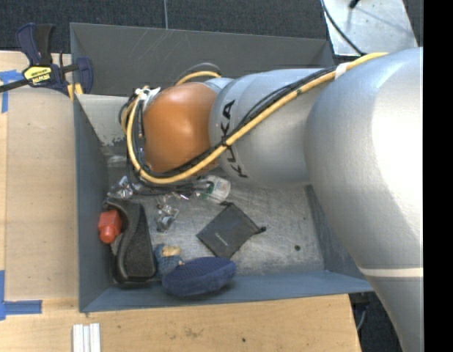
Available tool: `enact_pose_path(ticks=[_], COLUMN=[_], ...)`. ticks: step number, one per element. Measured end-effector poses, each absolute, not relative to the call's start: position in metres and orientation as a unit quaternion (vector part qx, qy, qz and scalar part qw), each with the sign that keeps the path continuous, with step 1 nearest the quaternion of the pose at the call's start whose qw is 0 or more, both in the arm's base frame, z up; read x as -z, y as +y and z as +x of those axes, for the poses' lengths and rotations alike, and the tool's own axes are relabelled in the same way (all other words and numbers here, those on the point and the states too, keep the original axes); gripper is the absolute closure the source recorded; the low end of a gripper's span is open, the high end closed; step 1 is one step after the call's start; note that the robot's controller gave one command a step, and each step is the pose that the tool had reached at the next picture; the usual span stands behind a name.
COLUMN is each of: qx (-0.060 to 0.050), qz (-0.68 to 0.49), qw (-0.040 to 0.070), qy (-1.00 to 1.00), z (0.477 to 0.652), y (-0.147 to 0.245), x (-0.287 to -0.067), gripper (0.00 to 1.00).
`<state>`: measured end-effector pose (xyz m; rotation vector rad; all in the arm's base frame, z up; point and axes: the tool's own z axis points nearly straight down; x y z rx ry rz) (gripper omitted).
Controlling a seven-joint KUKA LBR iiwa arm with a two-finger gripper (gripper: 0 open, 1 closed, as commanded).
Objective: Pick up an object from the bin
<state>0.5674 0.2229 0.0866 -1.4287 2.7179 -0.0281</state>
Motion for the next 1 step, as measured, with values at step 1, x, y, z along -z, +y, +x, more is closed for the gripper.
enact_pose_path(ticks=[1], qx=[0.012], qz=[-0.602], qw=[0.017], qy=[0.798], z=[0.5956], y=[0.2355], x=[-0.0799], gripper=[0.00])
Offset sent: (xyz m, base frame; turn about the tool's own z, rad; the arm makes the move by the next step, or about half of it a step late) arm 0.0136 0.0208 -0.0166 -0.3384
